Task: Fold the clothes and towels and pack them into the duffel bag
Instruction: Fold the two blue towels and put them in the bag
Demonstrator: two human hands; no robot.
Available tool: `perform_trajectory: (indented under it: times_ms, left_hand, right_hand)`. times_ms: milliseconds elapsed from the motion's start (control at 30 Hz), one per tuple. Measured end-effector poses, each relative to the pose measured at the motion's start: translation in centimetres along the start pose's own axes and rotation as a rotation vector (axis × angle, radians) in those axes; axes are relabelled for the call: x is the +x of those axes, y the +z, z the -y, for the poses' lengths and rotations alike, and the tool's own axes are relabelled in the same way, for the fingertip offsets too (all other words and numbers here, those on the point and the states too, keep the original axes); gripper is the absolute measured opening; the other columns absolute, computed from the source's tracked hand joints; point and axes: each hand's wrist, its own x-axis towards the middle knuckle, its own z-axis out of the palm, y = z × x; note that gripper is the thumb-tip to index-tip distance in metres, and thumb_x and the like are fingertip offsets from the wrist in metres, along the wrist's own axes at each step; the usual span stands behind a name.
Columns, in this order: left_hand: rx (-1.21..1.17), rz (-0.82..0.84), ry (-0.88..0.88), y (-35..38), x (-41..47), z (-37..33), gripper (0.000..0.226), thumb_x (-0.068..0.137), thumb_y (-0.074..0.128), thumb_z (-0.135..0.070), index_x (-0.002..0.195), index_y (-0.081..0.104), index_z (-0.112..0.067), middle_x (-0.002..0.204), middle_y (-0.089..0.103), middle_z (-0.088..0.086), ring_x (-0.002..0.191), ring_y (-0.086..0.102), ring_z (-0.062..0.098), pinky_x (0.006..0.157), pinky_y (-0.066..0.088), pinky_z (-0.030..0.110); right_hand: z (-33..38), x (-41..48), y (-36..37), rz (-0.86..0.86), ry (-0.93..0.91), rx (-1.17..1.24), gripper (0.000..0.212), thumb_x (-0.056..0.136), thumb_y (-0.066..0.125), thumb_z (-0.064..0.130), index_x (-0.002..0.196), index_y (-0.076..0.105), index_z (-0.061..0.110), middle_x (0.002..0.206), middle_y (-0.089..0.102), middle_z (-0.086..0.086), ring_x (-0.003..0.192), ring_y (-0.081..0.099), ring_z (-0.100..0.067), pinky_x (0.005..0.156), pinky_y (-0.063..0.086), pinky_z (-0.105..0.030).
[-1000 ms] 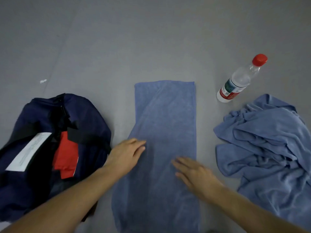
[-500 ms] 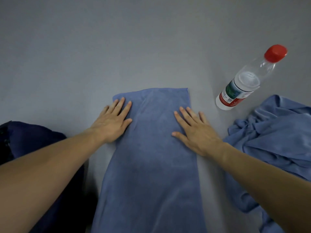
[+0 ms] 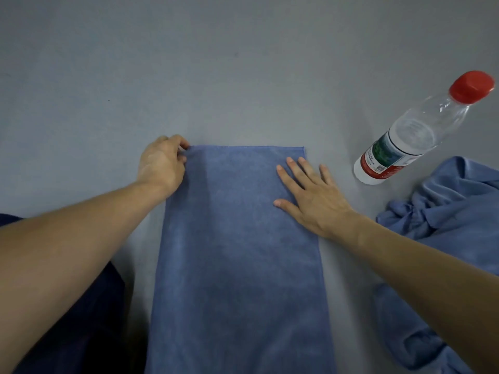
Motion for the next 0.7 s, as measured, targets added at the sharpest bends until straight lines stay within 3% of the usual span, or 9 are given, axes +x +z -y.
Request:
perform_trajectory:
  times_ms: [67,200,267,400,500,567,633,700]
  left_hand:
    - [0.058,-0.023,0.047,-0.4,0.7,0.5,0.028,0.093,0.061,-0.013,0.121,0.066,-0.017,0.118,0.057,0.014,0.112,0.054,0.037,0.095,0.043,0.042]
    - [0.129,0.166,0.135,-0.2,1.0,0.5,0.051,0.095,0.062,-0.031,0.144,0.050,-0.024,0.143,0.048,0.009,0.127,0.046,0.037,0.109,0.038,0.045]
    - [0.143,0.152,0.169,0.2,0.9,0.4,0.043,0.099,0.057,-0.029,0.142,0.053,-0.027,0.141,0.049,0.006,0.126,0.045,0.035,0.107,0.038,0.044]
    - [0.078,0.074,0.081,0.0,1.3,0.5,0.024,0.096,0.062,-0.025,0.120,0.063,-0.022,0.119,0.056,0.008,0.114,0.050,0.034,0.096,0.043,0.043]
    - [0.066,0.078,0.065,-0.4,1.6,0.5,0.018,0.092,0.068,-0.028,0.107,0.065,-0.018,0.109,0.057,0.010,0.107,0.052,0.035,0.090,0.042,0.042]
    - [0.040,0.058,0.066,-1.1,1.5,0.4,0.017,0.092,0.068,-0.028,0.105,0.065,-0.017,0.105,0.060,0.010,0.105,0.054,0.036,0.085,0.042,0.040]
    - [0.019,0.028,0.087,-2.0,1.2,0.3,0.014,0.095,0.064,-0.025,0.105,0.065,-0.016,0.100,0.066,0.010,0.101,0.057,0.035,0.078,0.041,0.037]
    - [0.007,0.008,0.121,-3.0,0.7,0.3,0.013,0.097,0.058,-0.022,0.106,0.067,-0.017,0.098,0.071,0.010,0.100,0.060,0.034,0.075,0.041,0.035]
  right_hand:
    - [-0.2,0.3,-0.4,-0.012,-0.004,0.023,0.088,0.083,-0.006,0.074,0.159,-0.004,0.030,0.168,-0.004,0.003,0.155,-0.006,-0.019,0.124,0.001,-0.051]
    - [-1.3,2.0,-1.0,-0.033,0.045,0.071,0.080,0.086,-0.007,0.069,0.158,-0.007,0.035,0.168,-0.005,0.003,0.154,-0.006,-0.019,0.124,0.001,-0.050]
    - [-1.7,2.8,-1.0,-0.005,0.066,0.069,0.074,0.090,-0.007,0.067,0.158,-0.009,0.036,0.168,-0.009,0.003,0.154,-0.009,-0.020,0.124,-0.001,-0.050]
    - [-2.1,3.9,-1.3,0.018,0.096,0.096,0.061,0.100,0.005,0.058,0.158,-0.001,0.042,0.168,-0.007,-0.002,0.154,-0.007,-0.024,0.124,-0.003,-0.048]
    - [-2.9,4.6,-1.9,-0.108,0.077,0.155,0.050,0.106,0.022,0.047,0.152,0.036,0.036,0.161,0.029,-0.007,0.147,0.025,-0.034,0.120,0.021,-0.049]
    - [-3.3,4.9,-2.2,-0.272,0.089,0.243,0.036,0.103,0.044,0.032,0.136,0.059,0.028,0.137,0.054,-0.008,0.124,0.048,-0.036,0.106,0.039,-0.048]
    - [-3.0,5.4,-2.8,-0.293,0.160,0.326,0.035,0.098,0.053,0.017,0.130,0.062,0.024,0.121,0.060,-0.009,0.111,0.052,-0.035,0.098,0.044,-0.045]
    - [-2.4,6.3,-3.8,-0.211,0.247,0.409,0.041,0.094,0.052,0.011,0.135,0.054,0.021,0.118,0.062,-0.012,0.112,0.053,-0.035,0.096,0.045,-0.043]
